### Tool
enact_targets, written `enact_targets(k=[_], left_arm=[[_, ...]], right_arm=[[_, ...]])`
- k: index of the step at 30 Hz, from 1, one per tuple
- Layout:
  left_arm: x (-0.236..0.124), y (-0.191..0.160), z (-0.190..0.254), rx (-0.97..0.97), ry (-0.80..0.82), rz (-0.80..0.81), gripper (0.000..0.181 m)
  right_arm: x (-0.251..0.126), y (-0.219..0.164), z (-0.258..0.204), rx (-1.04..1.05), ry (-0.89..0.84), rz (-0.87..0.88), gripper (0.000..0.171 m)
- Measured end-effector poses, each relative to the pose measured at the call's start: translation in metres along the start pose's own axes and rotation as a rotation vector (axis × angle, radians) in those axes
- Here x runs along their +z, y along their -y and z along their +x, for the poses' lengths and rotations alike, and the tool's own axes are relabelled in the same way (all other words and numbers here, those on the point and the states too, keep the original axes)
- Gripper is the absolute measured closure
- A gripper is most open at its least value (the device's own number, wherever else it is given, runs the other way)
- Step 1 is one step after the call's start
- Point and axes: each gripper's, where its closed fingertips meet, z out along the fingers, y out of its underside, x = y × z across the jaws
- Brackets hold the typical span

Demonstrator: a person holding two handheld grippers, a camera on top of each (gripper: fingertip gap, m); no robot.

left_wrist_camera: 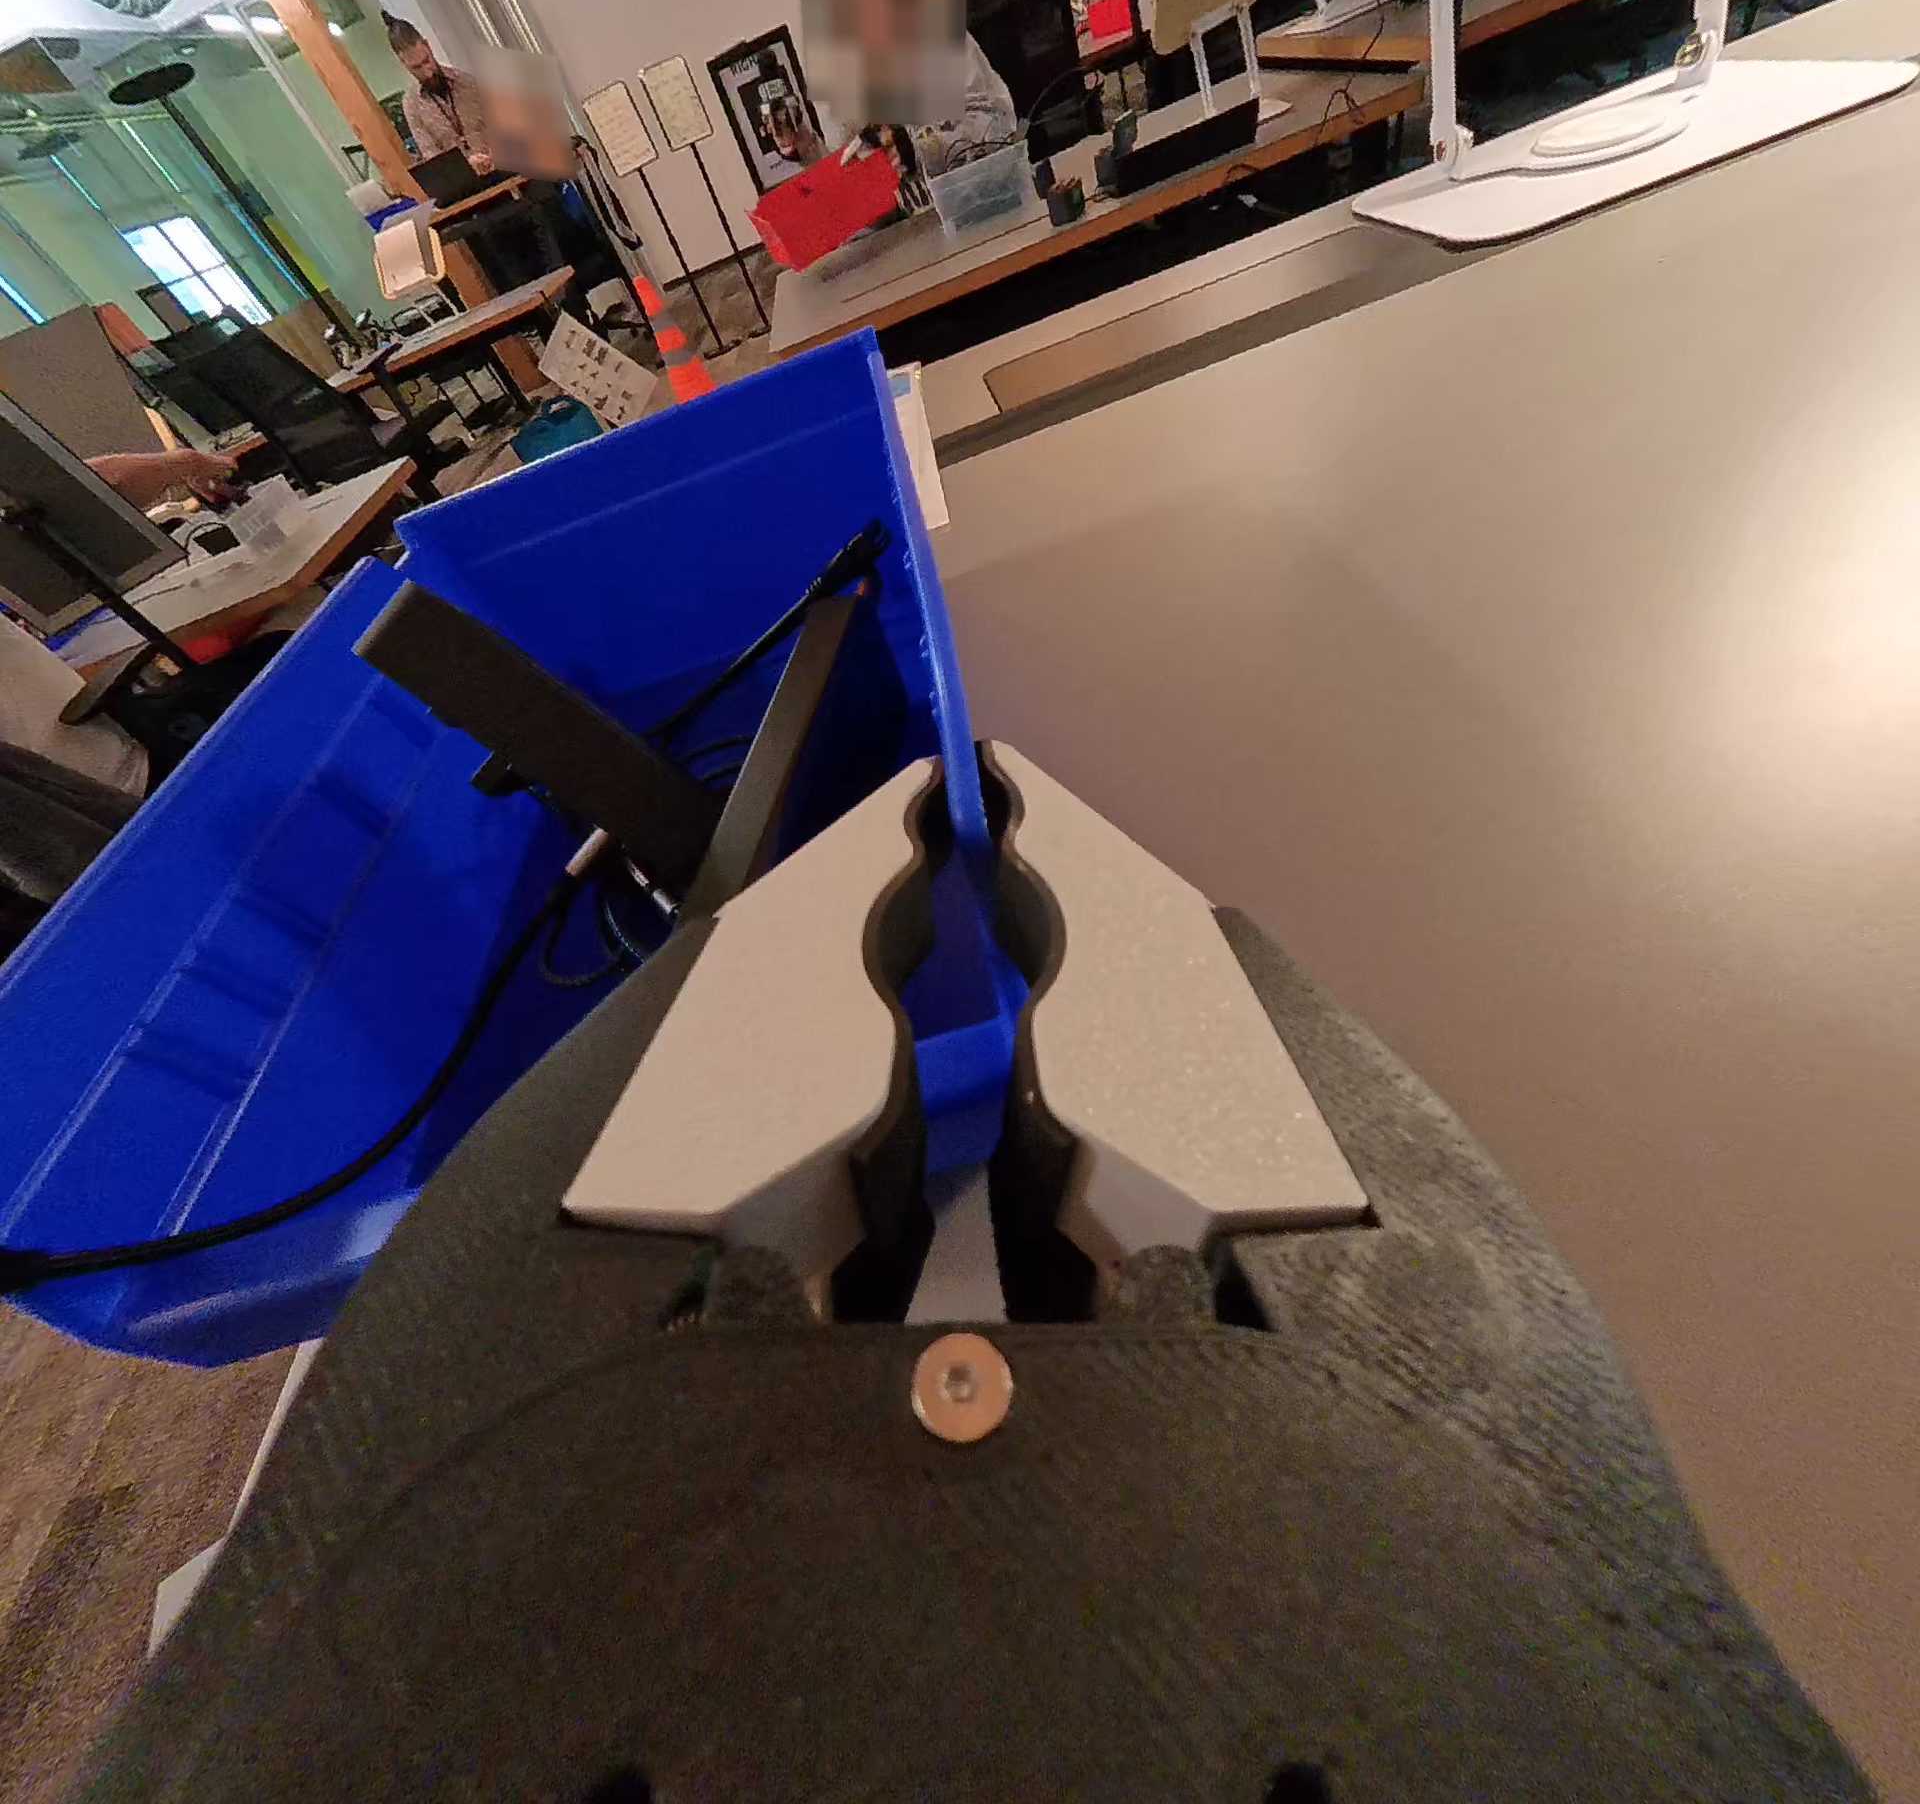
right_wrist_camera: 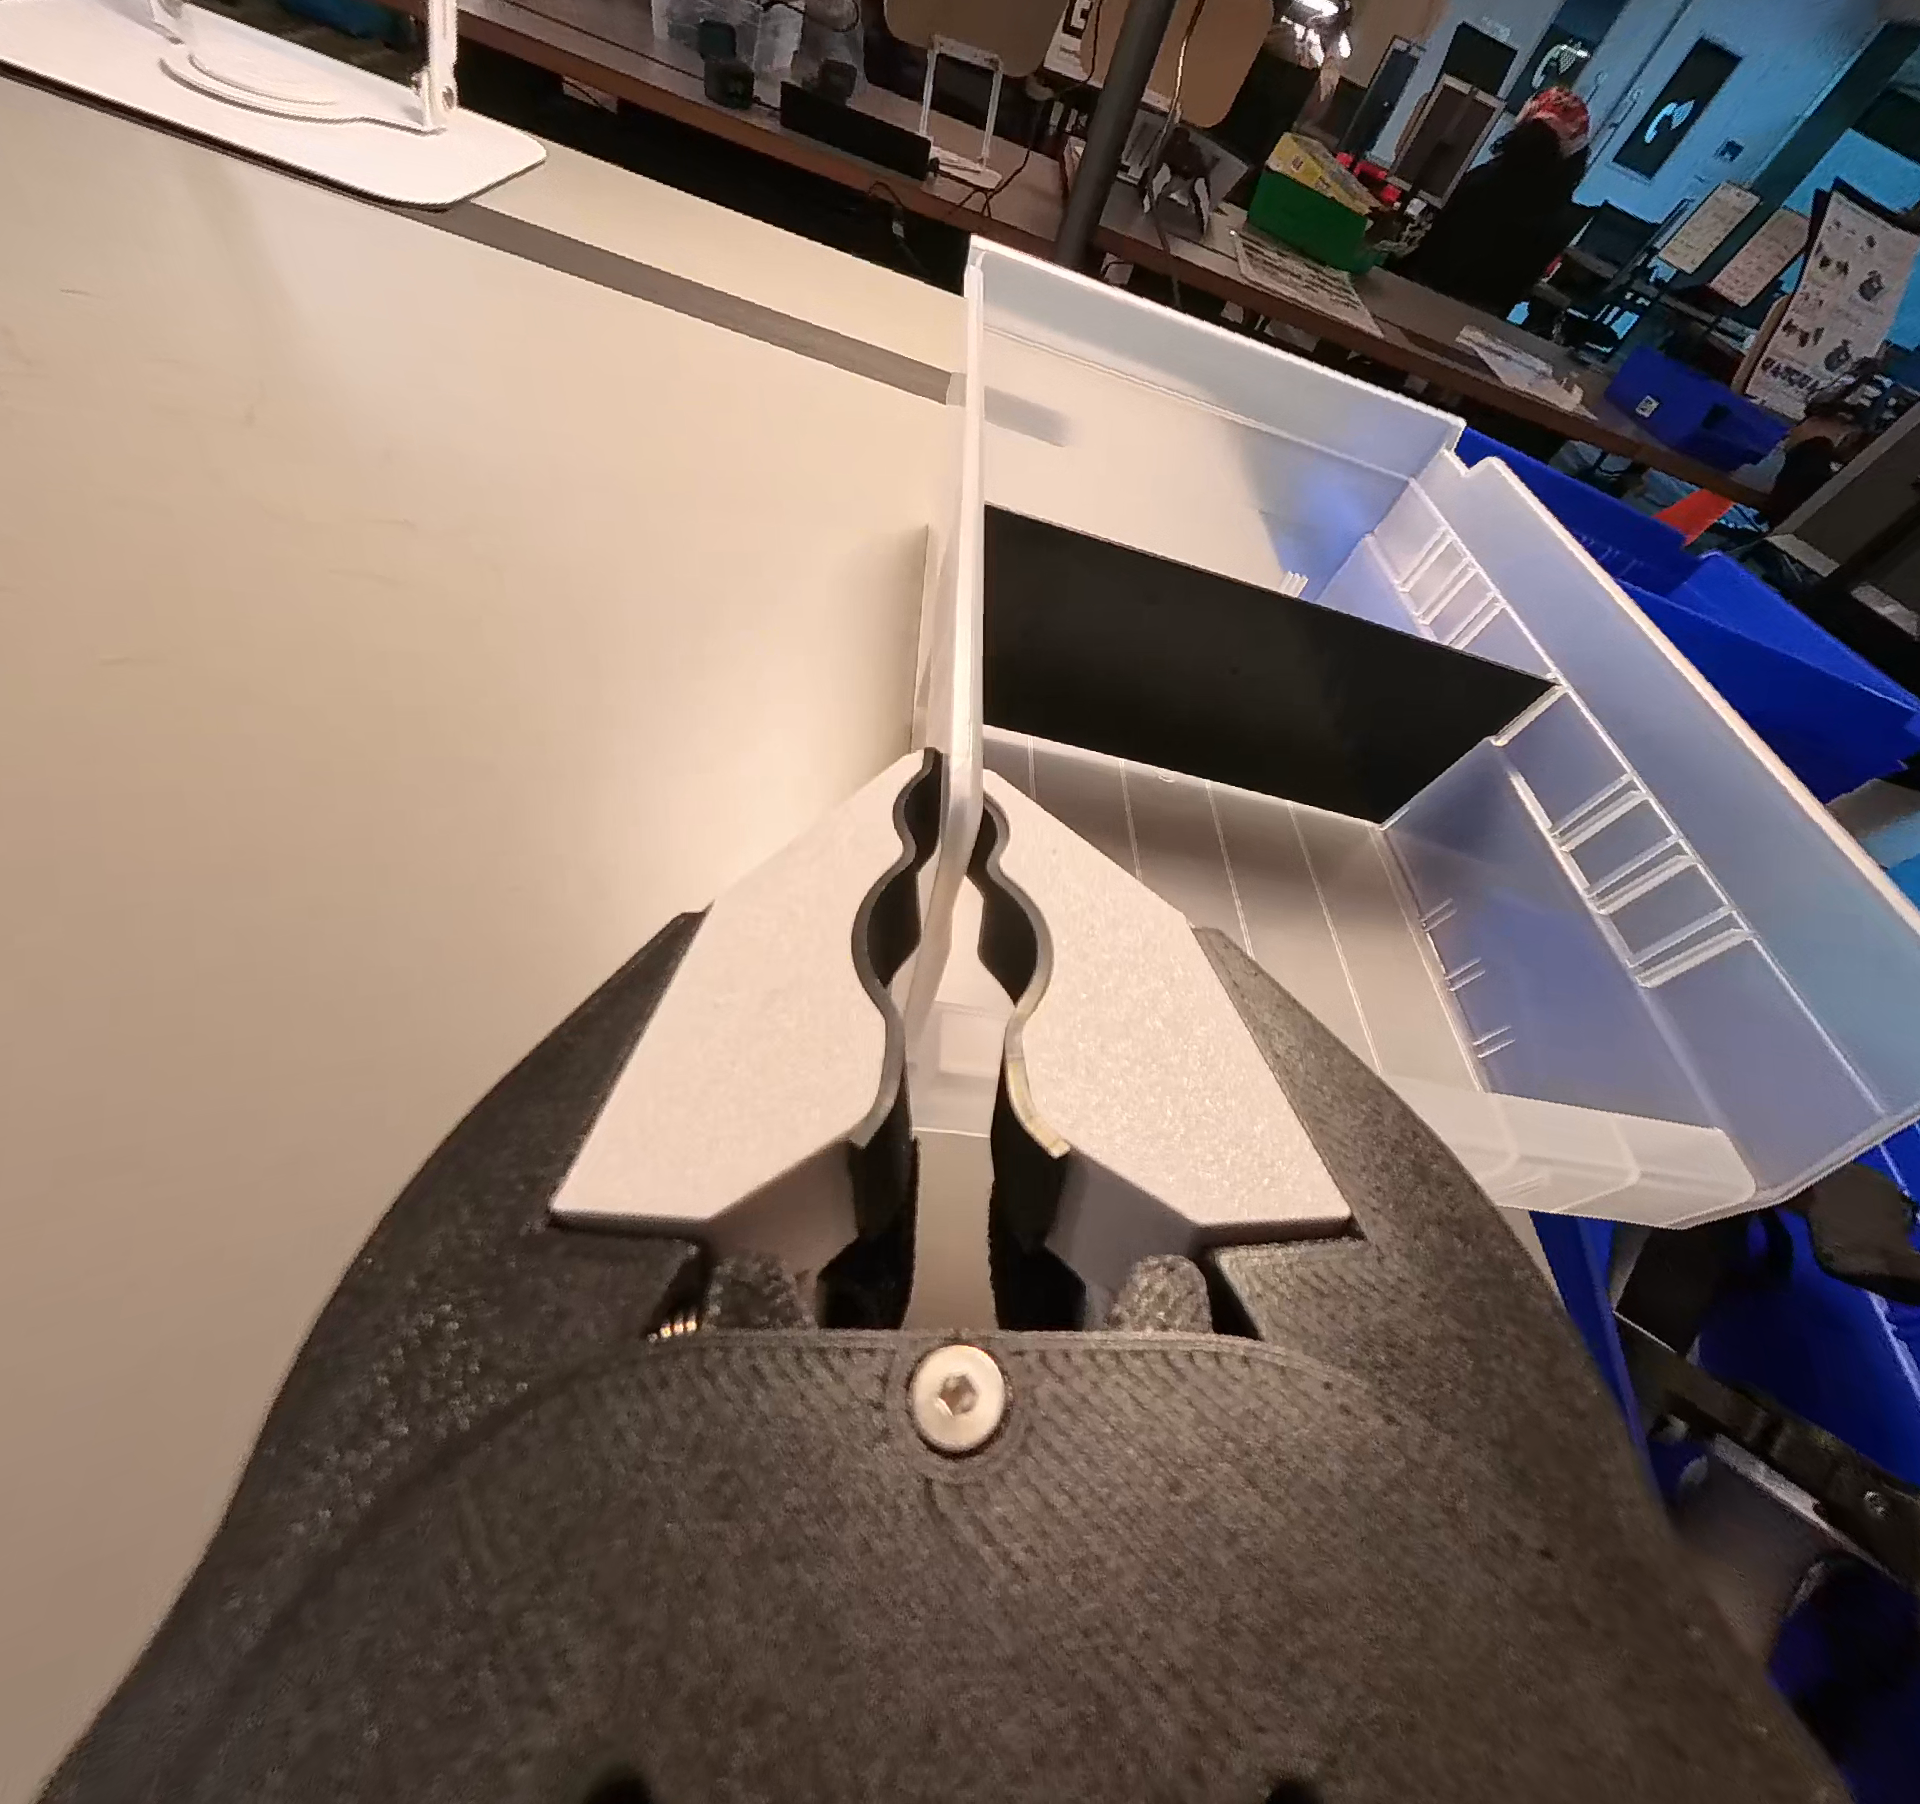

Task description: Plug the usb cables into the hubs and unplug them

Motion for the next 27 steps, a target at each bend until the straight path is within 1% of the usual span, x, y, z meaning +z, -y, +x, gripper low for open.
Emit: enact_targets(k=[17, 23, 27], left_arm=[[0.002, 0.001, 0.0, -0.025, 0.005, 0.01, 0.174], [0.004, 0.001, 0.0, -0.043, 0.02, 0.008, 0.175], [0.005, 0.002, 0.001, -0.039, 0.02, 0.005, 0.175]], right_arm=[[0.002, -0.001, 0.005, -0.02, 0.037, 0.004, 0.169], [0.005, 0.0, 0.005, 0.004, 0.009, -0.002, 0.169], [0.011, 0.002, 0.003, -0.017, 0.006, 0.004, 0.169]])
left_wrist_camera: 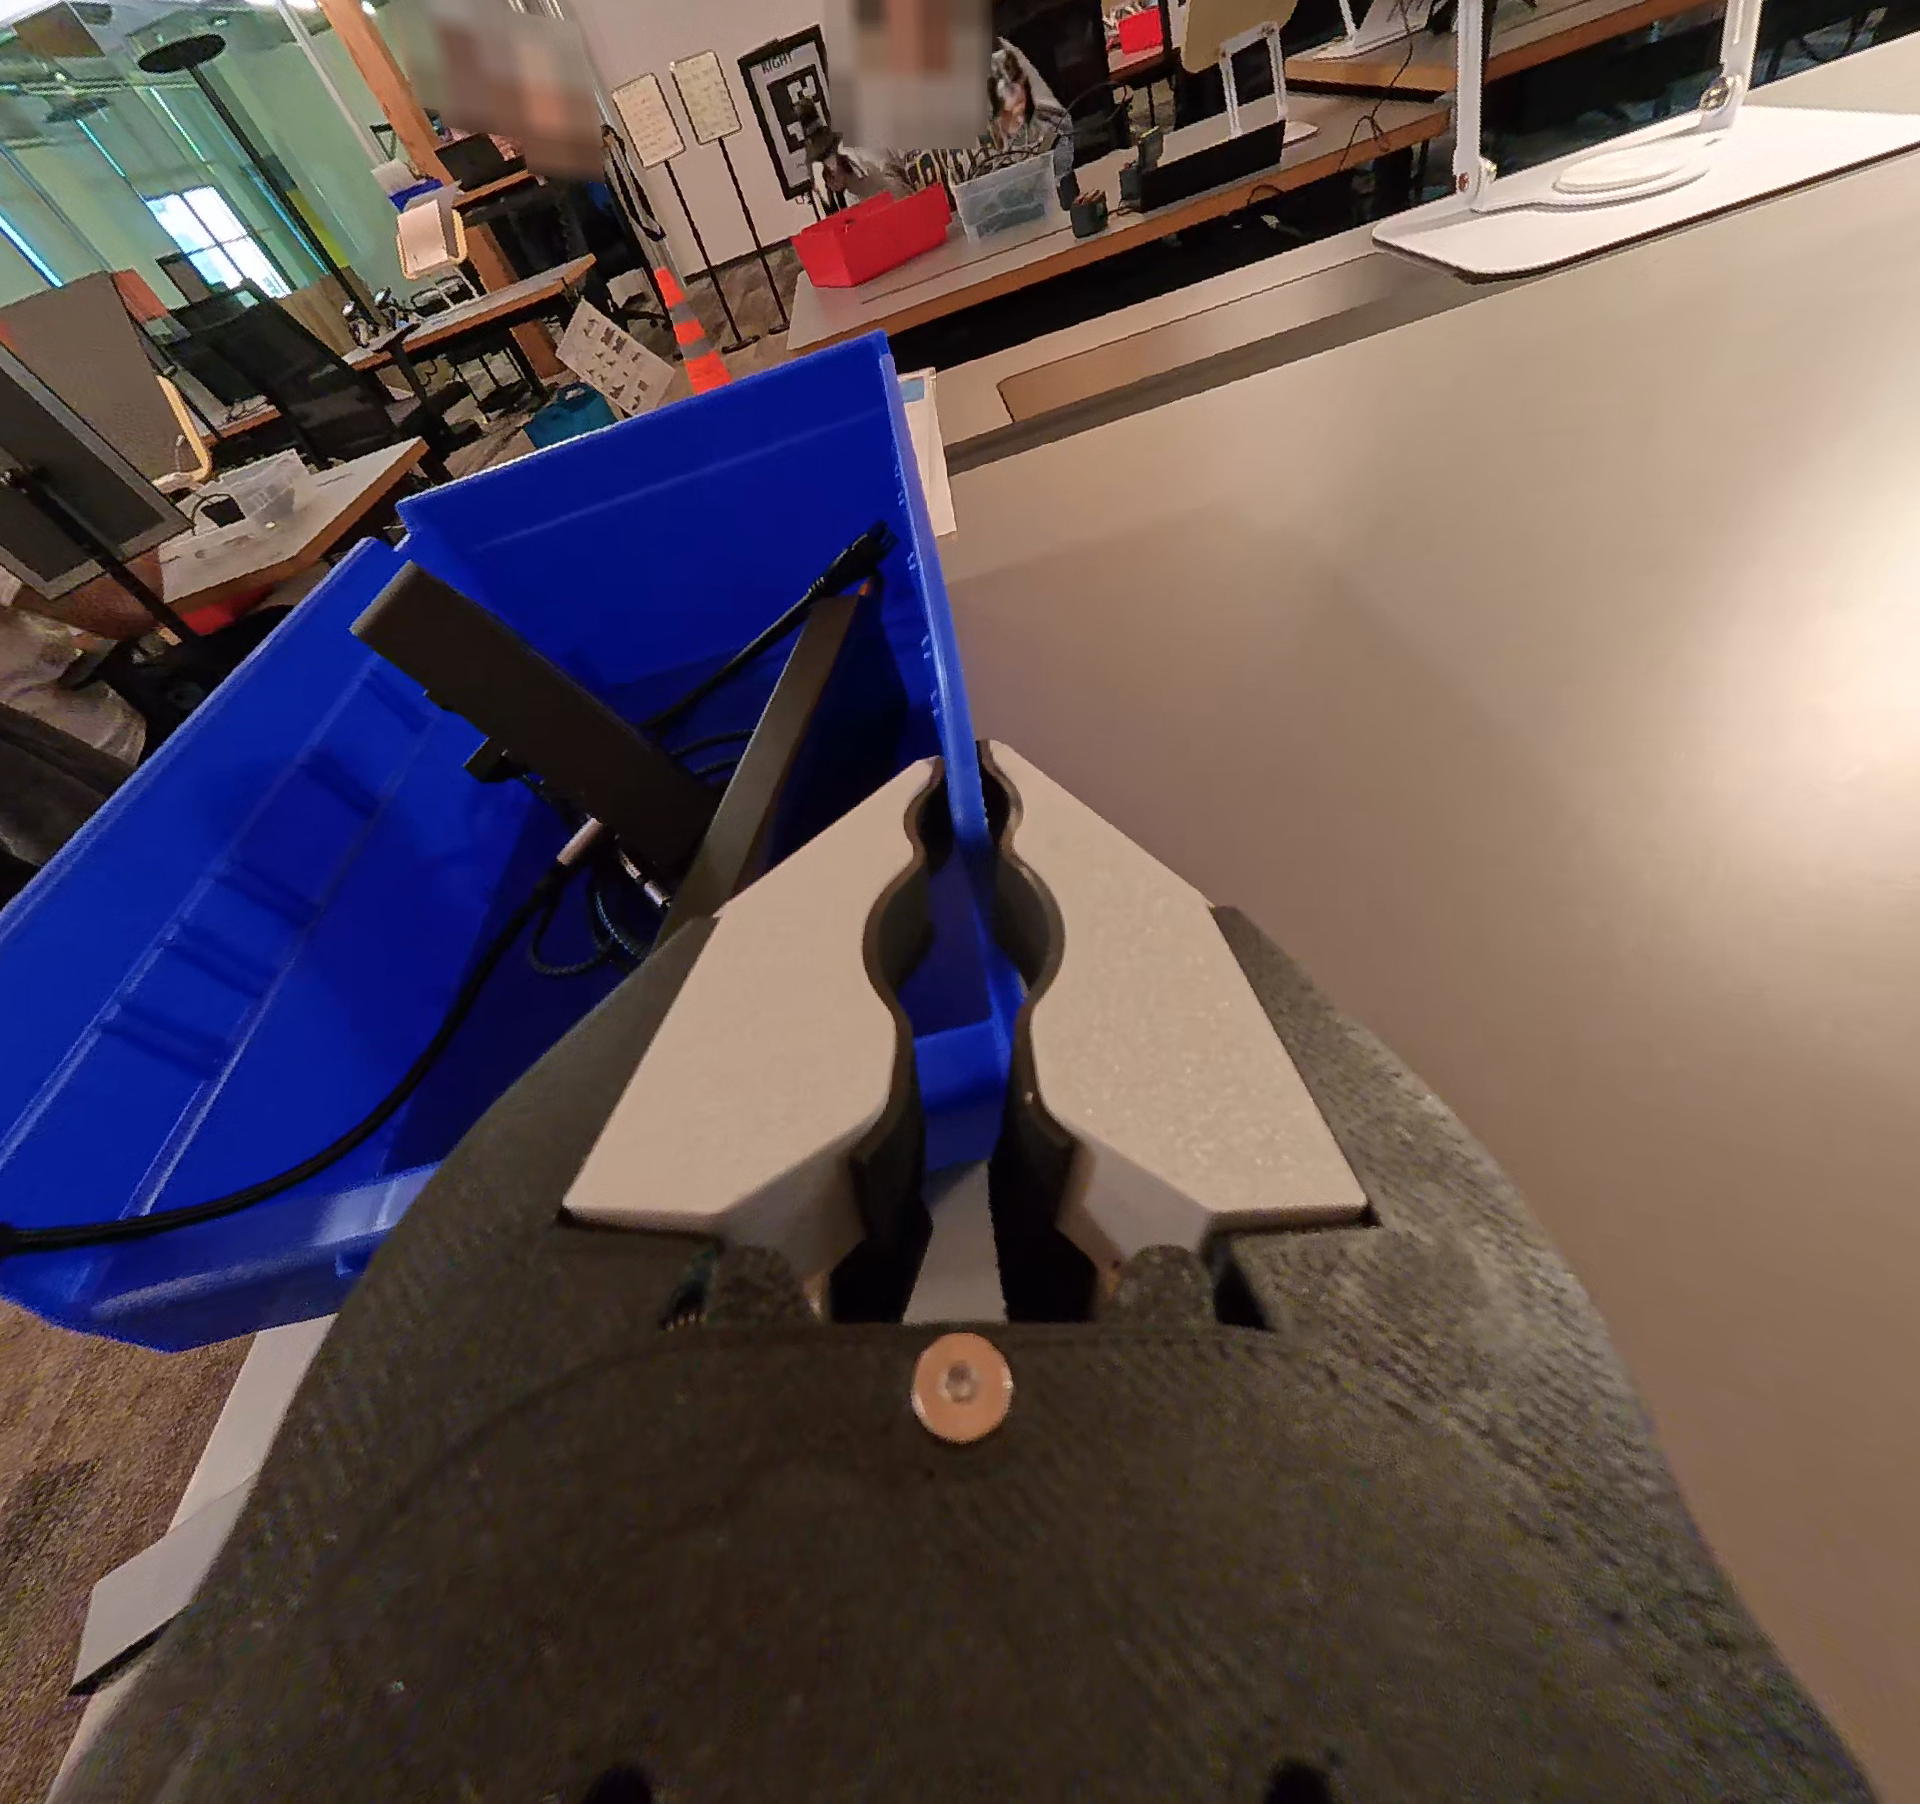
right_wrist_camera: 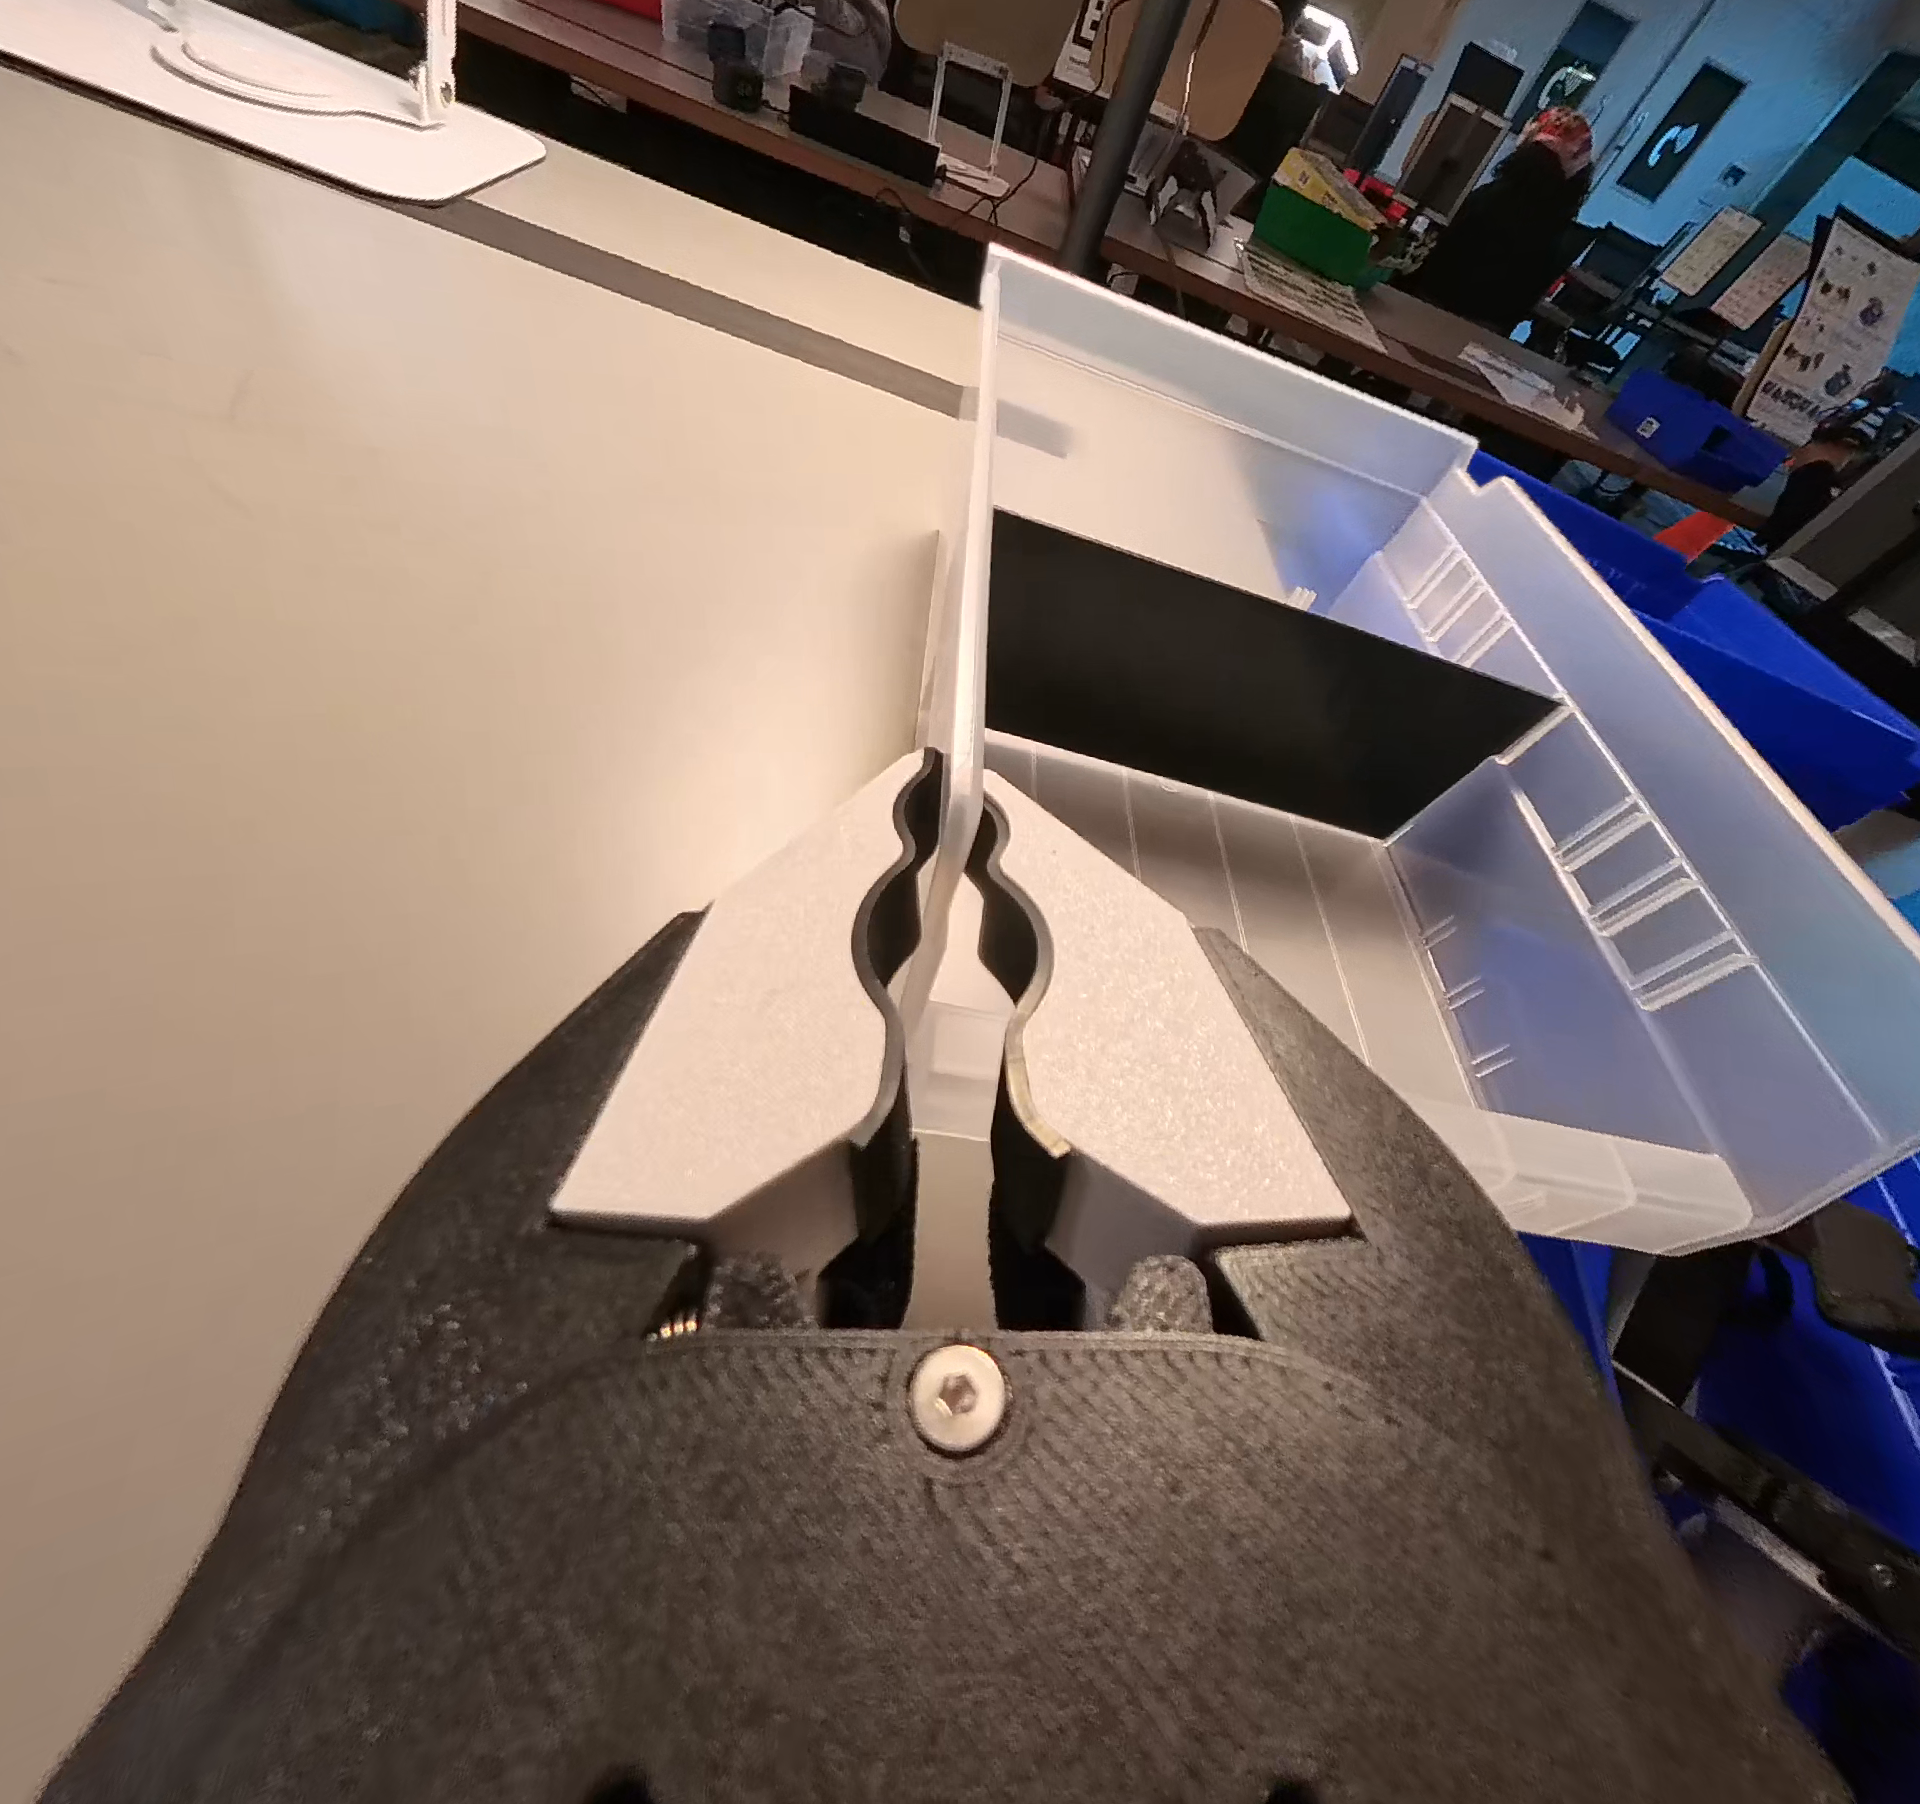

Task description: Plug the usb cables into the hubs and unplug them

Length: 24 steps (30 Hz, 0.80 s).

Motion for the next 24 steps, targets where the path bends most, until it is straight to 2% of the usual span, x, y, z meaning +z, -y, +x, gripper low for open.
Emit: enact_targets(k=[10, 13, 16, 20, 24], left_arm=[[-0.001, 0.0, 0.001, 0.009, 0.009, -0.012, 0.174], [-0.015, 0.019, 0.008, -0.023, -0.015, 0.043, 0.152], [-0.034, 0.045, 0.009, -0.061, -0.032, 0.093, 0.145], [-0.048, 0.065, -0.019, -0.093, 0.066, 0.054, 0.144], [-0.035, 0.054, -0.06, -0.17, 0.168, -0.095, 0.135]], right_arm=[[-0.004, -0.002, 0.001, 0.003, 0.001, -0.016, 0.166], [-0.023, 0.003, 0.002, 0.02, 0.017, 0.01, 0.148], [-0.048, 0.008, 0.007, 0.015, 0.009, 0.027, 0.143], [-0.073, 0.021, -0.007, -0.011, 0.061, 0.057, 0.143], [-0.073, 0.03, -0.056, -0.035, 0.213, 0.064, 0.144]])
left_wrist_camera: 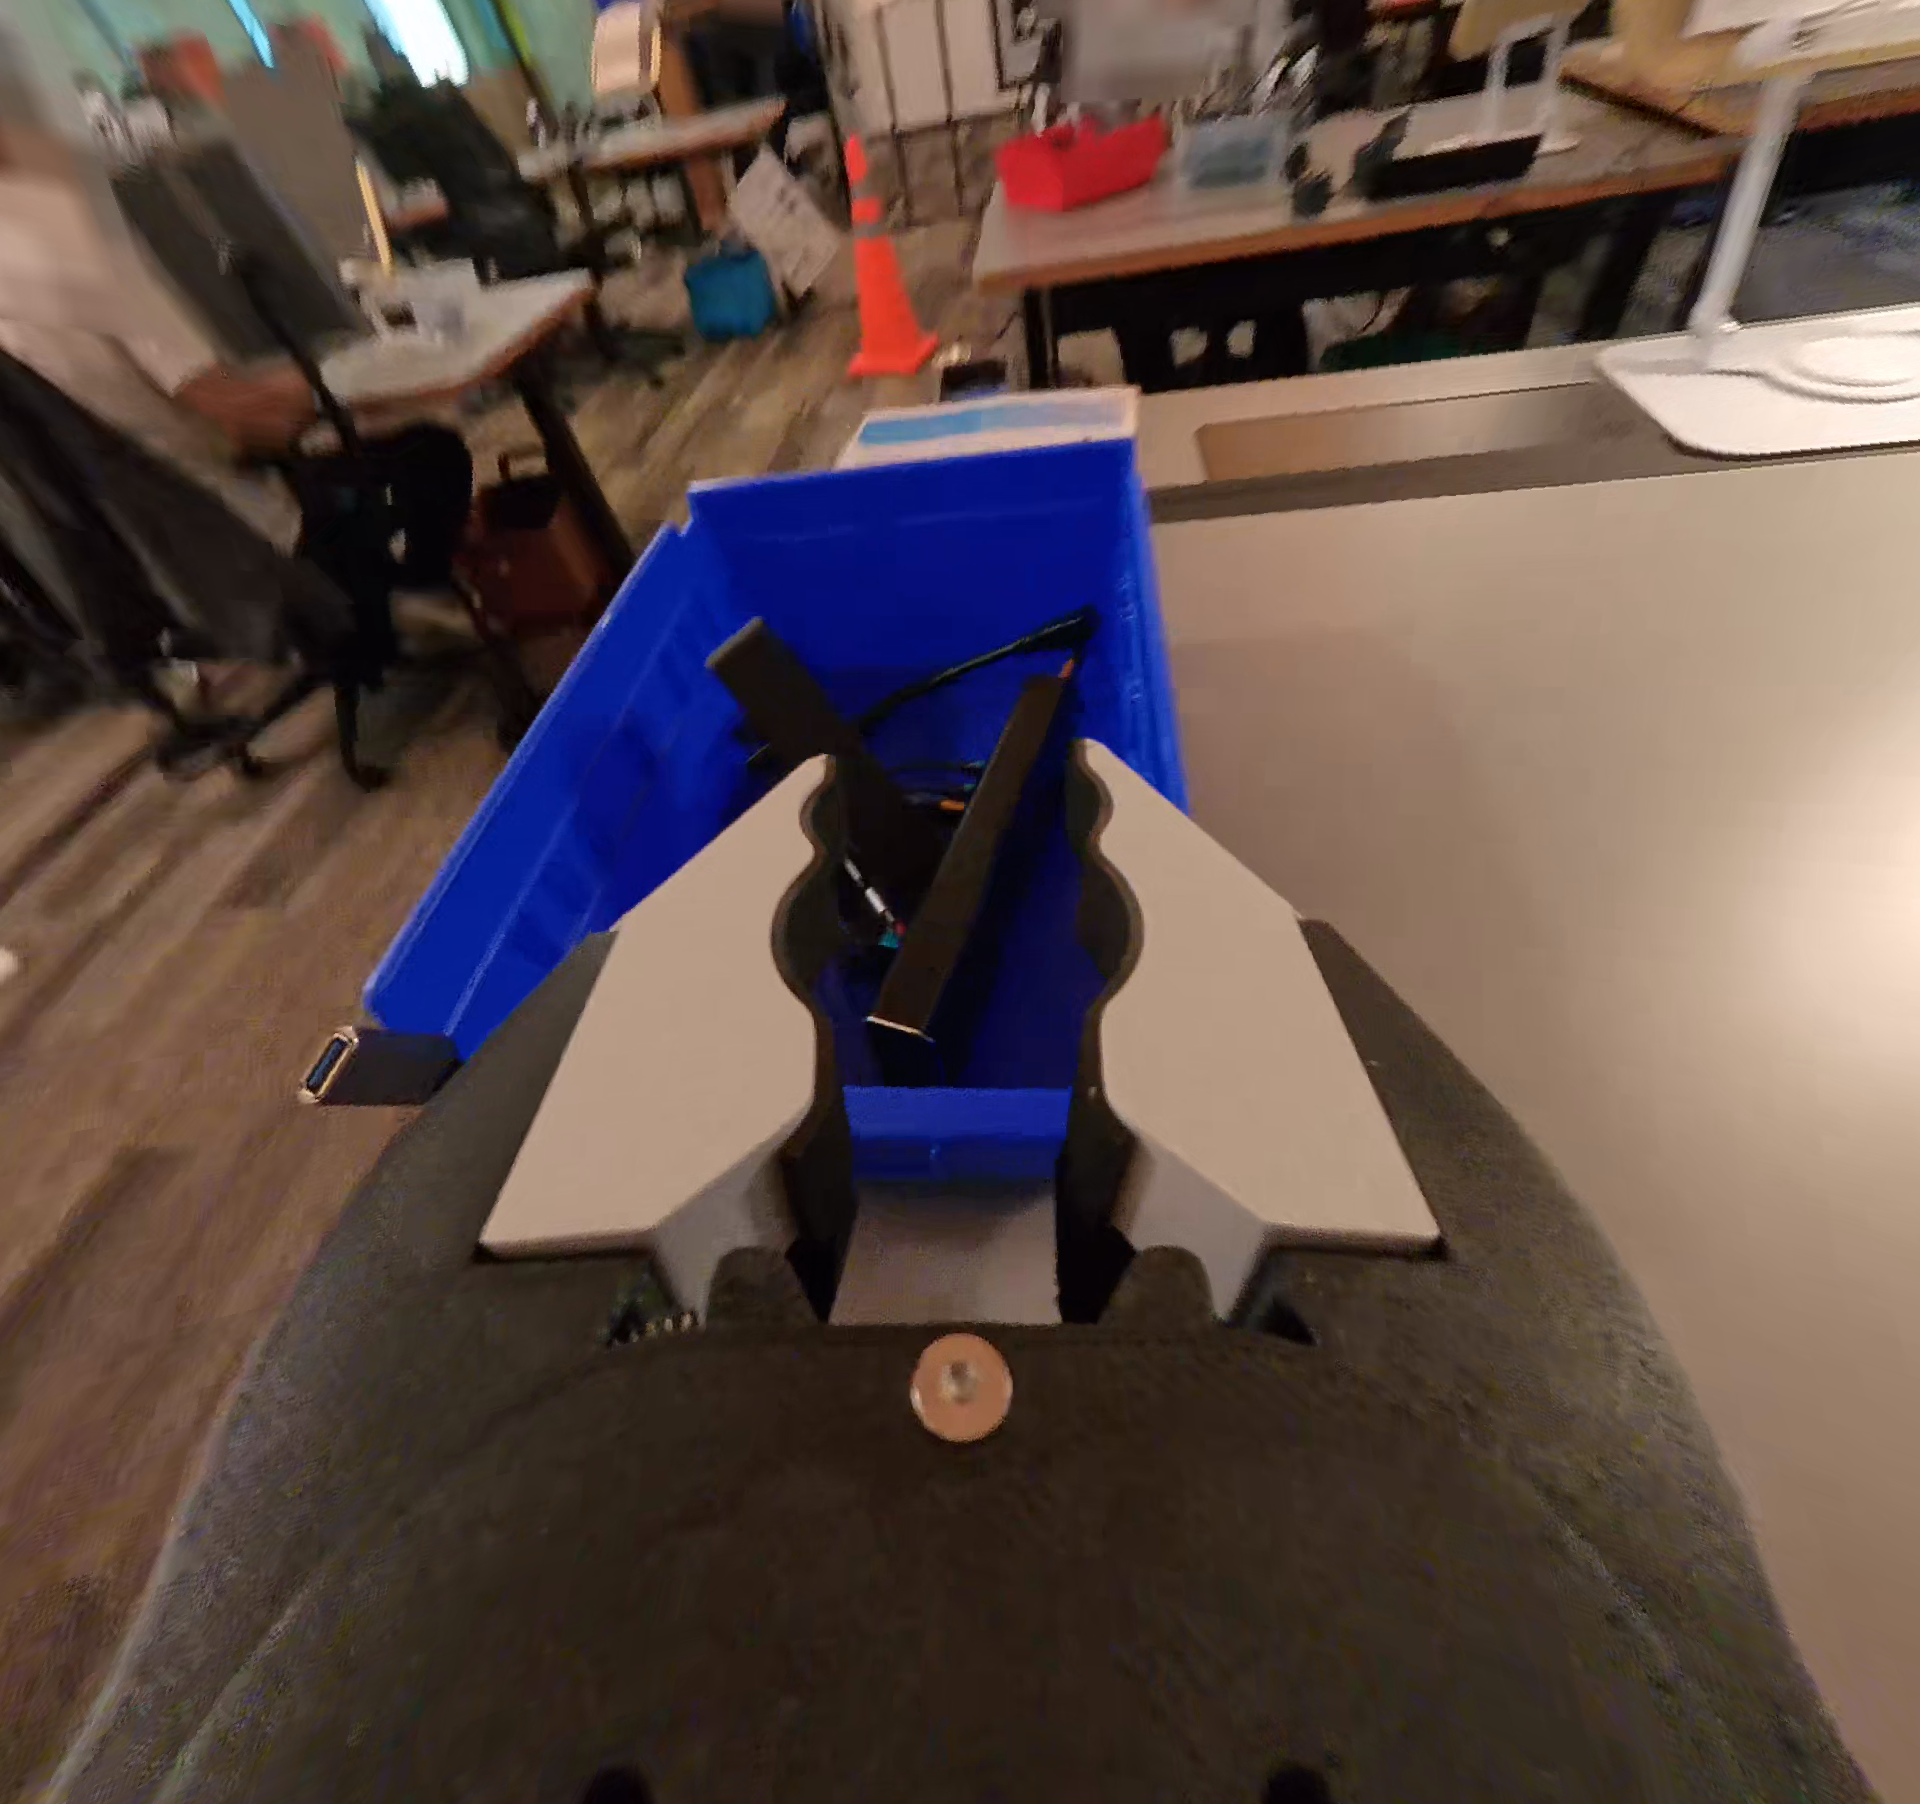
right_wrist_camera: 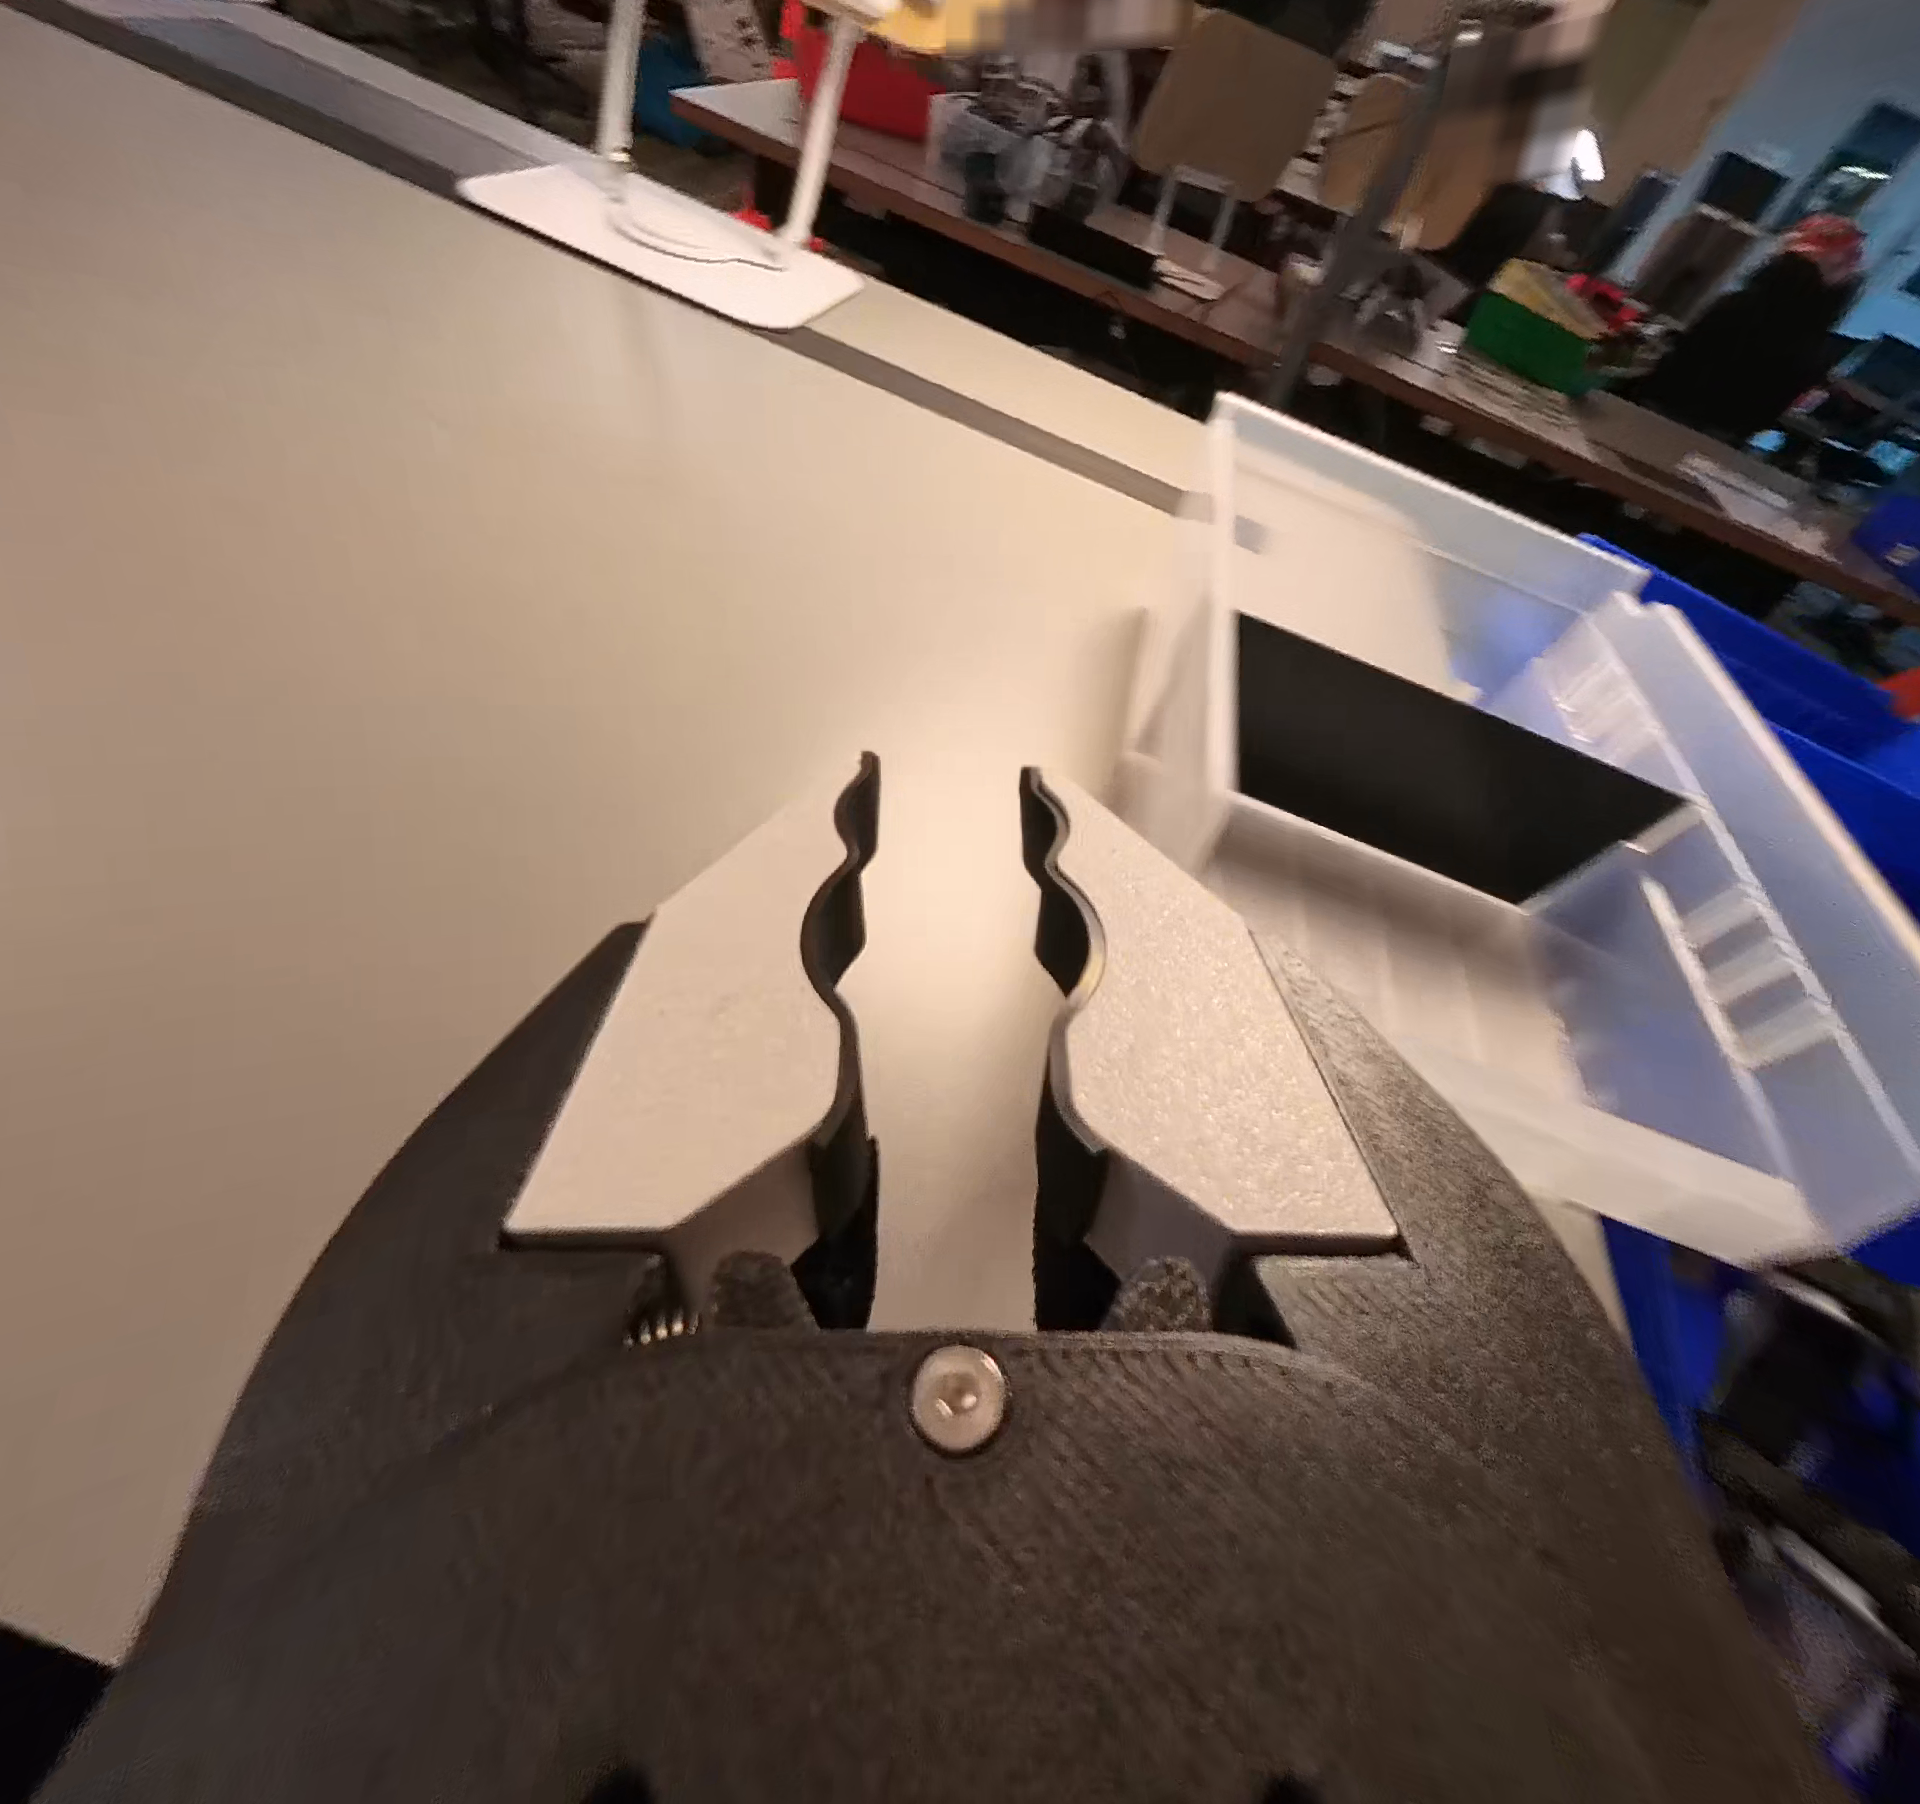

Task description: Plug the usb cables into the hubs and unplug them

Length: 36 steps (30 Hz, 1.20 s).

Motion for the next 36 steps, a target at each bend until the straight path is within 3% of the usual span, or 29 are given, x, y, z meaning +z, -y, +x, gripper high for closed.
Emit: enact_targets(k=[5, 13, 17, 21, 26, 32, 36], left_arm=[[0.056, -0.022, -0.023, -0.205, -0.039, -0.207, 0.124], [0.118, -0.062, -0.039, -0.202, 0.057, -0.522, 0.125], [0.132, -0.074, -0.041, -0.192, 0.061, -0.561, 0.145], [0.138, -0.066, -0.042, -0.203, 0.023, -0.492, 0.148], [0.128, -0.015, -0.042, -0.209, -0.004, -0.305, 0.149], [0.09, 0.085, -0.03, -0.027, 0.026, -0.051, 0.15], [0.053, 0.154, 0.008, 0.14, -0.019, 0.172, 0.15]], right_arm=[[0.028, 0.0, -0.052, -0.043, 0.117, -0.024, 0.145], [0.044, 0.0, -0.082, -0.053, 0.176, -0.036, 0.146], [0.048, -0.01, -0.081, -0.045, 0.177, -0.058, 0.147], [0.051, -0.019, -0.078, -0.036, 0.174, -0.079, 0.147], [0.052, -0.018, -0.077, -0.041, 0.182, -0.072, 0.148], [0.054, -0.015, -0.081, -0.043, 0.196, -0.063, 0.148], [0.054, -0.01, -0.089, -0.045, 0.221, -0.048, 0.148]])
